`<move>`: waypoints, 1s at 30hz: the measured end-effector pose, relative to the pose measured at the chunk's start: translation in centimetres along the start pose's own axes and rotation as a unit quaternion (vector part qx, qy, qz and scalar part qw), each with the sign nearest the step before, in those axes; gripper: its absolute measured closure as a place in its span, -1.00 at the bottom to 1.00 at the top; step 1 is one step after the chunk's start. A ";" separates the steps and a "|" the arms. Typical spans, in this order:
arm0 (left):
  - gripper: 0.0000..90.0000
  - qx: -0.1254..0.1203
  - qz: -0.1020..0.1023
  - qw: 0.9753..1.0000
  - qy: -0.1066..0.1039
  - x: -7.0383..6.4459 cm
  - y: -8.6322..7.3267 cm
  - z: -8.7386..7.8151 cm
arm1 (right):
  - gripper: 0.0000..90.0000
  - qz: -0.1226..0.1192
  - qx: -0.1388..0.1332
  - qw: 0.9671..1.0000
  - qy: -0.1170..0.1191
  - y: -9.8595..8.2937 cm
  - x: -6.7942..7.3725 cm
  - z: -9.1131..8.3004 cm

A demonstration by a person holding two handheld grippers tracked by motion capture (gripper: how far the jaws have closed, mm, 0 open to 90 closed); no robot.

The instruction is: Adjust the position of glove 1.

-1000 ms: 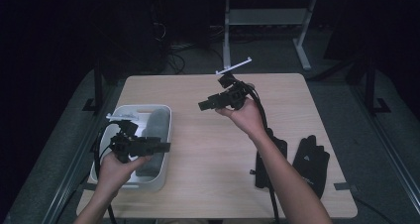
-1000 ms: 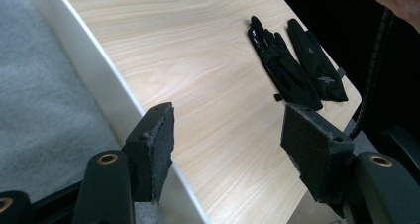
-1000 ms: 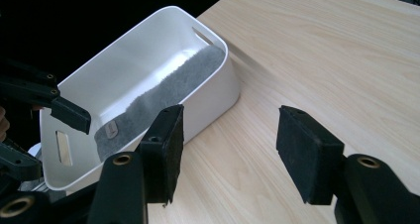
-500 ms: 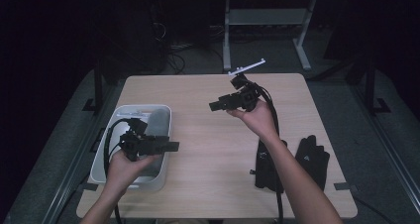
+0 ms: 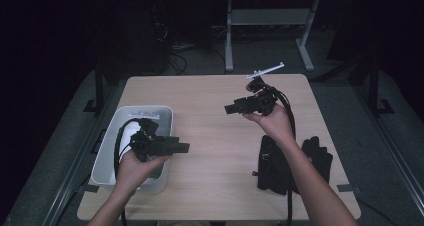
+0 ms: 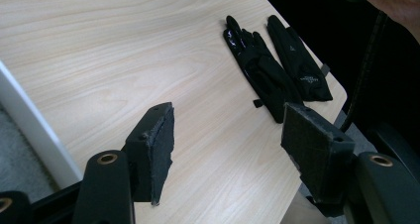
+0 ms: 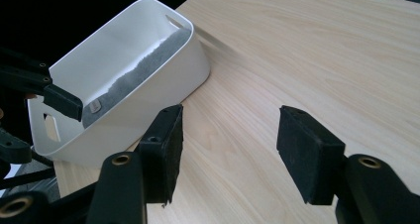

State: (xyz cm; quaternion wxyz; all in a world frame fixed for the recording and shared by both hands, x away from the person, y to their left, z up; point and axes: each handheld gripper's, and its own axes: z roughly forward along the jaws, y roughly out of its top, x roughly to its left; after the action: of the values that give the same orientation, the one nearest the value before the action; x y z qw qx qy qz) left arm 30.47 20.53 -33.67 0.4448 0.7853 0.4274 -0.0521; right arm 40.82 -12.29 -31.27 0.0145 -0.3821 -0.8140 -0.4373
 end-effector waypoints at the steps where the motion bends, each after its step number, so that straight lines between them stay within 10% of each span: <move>1: -0.18 0.002 0.004 1.000 0.001 0.0 0.0 0.1 | -0.04 -0.001 0.000 1.000 -0.001 -0.1 -0.1 -0.1; 30: -0.19 0.019 0.019 1.000 -0.016 -2.2 1.0 3.1 | -0.05 0.029 -0.013 0.999 -0.019 -4.3 -2.6 -4.4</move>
State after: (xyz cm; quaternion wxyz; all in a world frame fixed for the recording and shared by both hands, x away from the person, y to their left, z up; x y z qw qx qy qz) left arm 30.75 16.68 -33.85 0.4376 0.8004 0.4046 -0.0643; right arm 38.61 -18.41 -32.50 0.0065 -0.4137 -0.7973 -0.4394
